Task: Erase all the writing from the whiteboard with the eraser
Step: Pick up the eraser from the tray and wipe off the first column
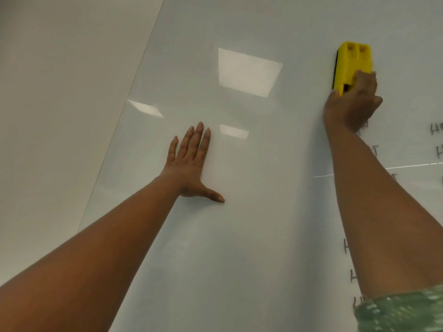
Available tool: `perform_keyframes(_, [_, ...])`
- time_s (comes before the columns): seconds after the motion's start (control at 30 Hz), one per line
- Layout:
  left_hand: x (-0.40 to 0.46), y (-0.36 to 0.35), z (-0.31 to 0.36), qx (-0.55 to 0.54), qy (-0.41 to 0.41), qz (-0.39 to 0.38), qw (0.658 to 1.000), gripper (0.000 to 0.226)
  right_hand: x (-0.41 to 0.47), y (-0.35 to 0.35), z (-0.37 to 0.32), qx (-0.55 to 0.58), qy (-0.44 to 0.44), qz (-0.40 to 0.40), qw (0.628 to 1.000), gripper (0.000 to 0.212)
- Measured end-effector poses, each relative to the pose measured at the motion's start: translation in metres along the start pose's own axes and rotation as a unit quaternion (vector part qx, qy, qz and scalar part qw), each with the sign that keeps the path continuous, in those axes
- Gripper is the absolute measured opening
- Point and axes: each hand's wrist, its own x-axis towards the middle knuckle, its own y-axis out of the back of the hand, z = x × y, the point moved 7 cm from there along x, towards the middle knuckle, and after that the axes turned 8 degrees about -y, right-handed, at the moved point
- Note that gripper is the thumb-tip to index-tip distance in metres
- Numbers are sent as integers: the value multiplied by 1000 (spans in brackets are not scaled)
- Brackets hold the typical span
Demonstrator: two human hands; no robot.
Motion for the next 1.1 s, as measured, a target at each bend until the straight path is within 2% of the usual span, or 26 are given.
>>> perform_keyframes(0.1, [0,0,0,2,1,2,1000,141,-19,-10,-21,7,38,-16,999,52])
perform_keyframes(0.27, [1,-1,0,-2,0,5,1000,142,-67,-33,-67,18,175,-44,983,56])
perform_keyframes(0.37, [2,-1,-1,0,-1,11,1000,142,-104,-39,-87,52,272,-56,959,54])
perform_keyframes(0.47, [1,-1,-1,4,-4,27,1000,142,-138,-40,-88,63,352,-72,931,53])
perform_keyframes(0.67, [-2,1,0,10,-5,50,999,140,-161,-23,-61,40,438,-91,893,51])
perform_keyframes(0.77, [-3,2,1,5,-6,50,999,141,-143,-10,-31,17,426,-75,901,53])
perform_keyframes(0.87, [-3,1,1,6,-7,52,999,142,-114,1,-8,25,341,-53,938,53])
perform_keyframes(0.93, [-3,1,1,7,-7,60,998,142,-109,2,-7,39,307,-44,950,51])
perform_keyframes(1.03, [-3,2,2,7,-10,66,998,141,-120,-1,-10,55,297,-42,952,51])
perform_keyframes(1.1, [-2,1,2,-7,-19,61,998,141,-133,-2,-9,60,322,-42,944,52])
